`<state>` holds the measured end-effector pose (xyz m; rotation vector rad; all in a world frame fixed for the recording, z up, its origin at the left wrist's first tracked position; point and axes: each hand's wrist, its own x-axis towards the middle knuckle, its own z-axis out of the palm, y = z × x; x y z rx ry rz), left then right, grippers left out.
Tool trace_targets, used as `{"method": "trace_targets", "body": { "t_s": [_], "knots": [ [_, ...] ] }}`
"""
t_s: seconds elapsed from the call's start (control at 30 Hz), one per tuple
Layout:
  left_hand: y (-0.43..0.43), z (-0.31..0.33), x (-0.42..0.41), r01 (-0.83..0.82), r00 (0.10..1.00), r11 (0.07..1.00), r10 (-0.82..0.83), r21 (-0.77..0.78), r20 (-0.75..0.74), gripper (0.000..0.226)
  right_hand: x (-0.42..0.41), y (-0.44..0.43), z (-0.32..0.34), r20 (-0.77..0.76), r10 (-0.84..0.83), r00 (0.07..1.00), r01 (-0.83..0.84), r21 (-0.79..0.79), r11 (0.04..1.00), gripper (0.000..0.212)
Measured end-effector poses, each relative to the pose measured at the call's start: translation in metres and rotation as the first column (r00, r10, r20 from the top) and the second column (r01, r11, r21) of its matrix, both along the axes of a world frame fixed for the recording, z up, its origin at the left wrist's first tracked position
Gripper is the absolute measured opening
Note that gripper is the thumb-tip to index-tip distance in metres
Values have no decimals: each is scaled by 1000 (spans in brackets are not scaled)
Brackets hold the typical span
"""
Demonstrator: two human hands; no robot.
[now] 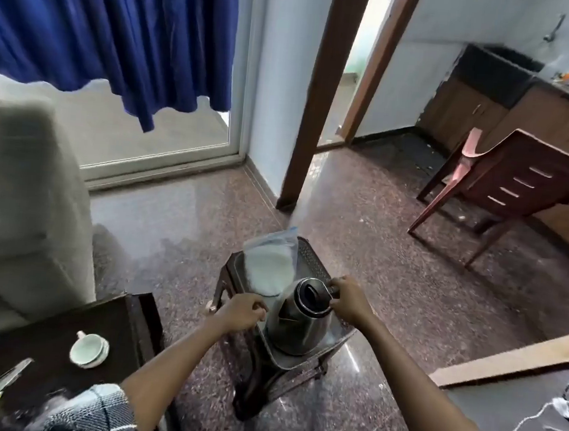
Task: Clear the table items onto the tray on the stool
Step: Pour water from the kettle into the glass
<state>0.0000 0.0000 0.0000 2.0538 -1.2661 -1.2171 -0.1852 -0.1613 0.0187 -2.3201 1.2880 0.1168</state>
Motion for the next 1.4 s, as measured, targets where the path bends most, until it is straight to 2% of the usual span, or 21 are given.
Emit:
{"method": "trace_targets", "body": {
  "t_s": [0.13, 0.23, 0.3, 0.4, 0.47, 0.57, 0.67, 0.83, 0.97, 1.13, 1.2, 1.27, 1.33, 1.4],
  "knots": [
    [-10, -16, -16, -4, 995, 996, -5, 91, 97, 34, -4, -41, 2, -168, 173, 970, -173, 13, 985, 50],
    [-18, -28, -37, -58, 995, 989, 45, 136, 93, 42, 0, -70, -4, -293, 343, 893, -333, 84, 939, 45],
    [-28, -39, -51, -212, 977, 963, 214, 166, 3, 42, 1, -87, -12, -288, 411, 865, -373, 180, 910, 43],
    [-44, -56, -70, -488, 843, 843, 522, 224, -127, 38, 3, -106, -26, -263, 479, 837, -404, 293, 866, 36],
    [-51, -67, -79, -628, 730, 740, 667, 241, -147, 35, 3, -114, -34, -214, 524, 825, -434, 354, 828, 29],
    [-58, -64, -90, -731, 645, 648, 758, 214, -94, 31, 0, -122, -44, -150, 538, 829, -459, 366, 810, 26],
    [-62, -57, -96, -774, 615, 608, 788, 177, -18, 26, -5, -126, -50, -57, 509, 859, -445, 409, 797, 34],
    [-56, -61, -91, -797, 582, 566, 813, 212, 18, 42, -5, -127, -50, 69, 508, 858, -481, 453, 751, 35],
    [-47, -18, -92, -790, 590, 577, 807, 207, 3, 25, -1, -130, -38, 190, 526, 829, -551, 440, 709, 35],
    [-16, 33, -89, -804, 586, 582, 810, 122, -4, 26, 11, -115, 1, 337, 450, 827, -561, 541, 627, 28],
    [4, 45, -91, -825, 557, 556, 830, 97, -19, 25, 20, -101, 18, 399, 467, 789, -614, 508, 603, 51],
    [27, 57, -96, -858, 509, 509, 860, 69, -23, 24, 28, -80, 34, 443, 491, 750, -661, 472, 584, 61],
    [54, 64, -101, -896, 443, 444, 895, 23, -42, 22, 33, -53, 49, 470, 508, 722, -692, 461, 556, 57],
    [85, 69, -105, -925, 380, 379, 923, -32, -59, 25, 38, -22, 60, 491, 502, 712, -702, 459, 545, 42]
  ]
}}
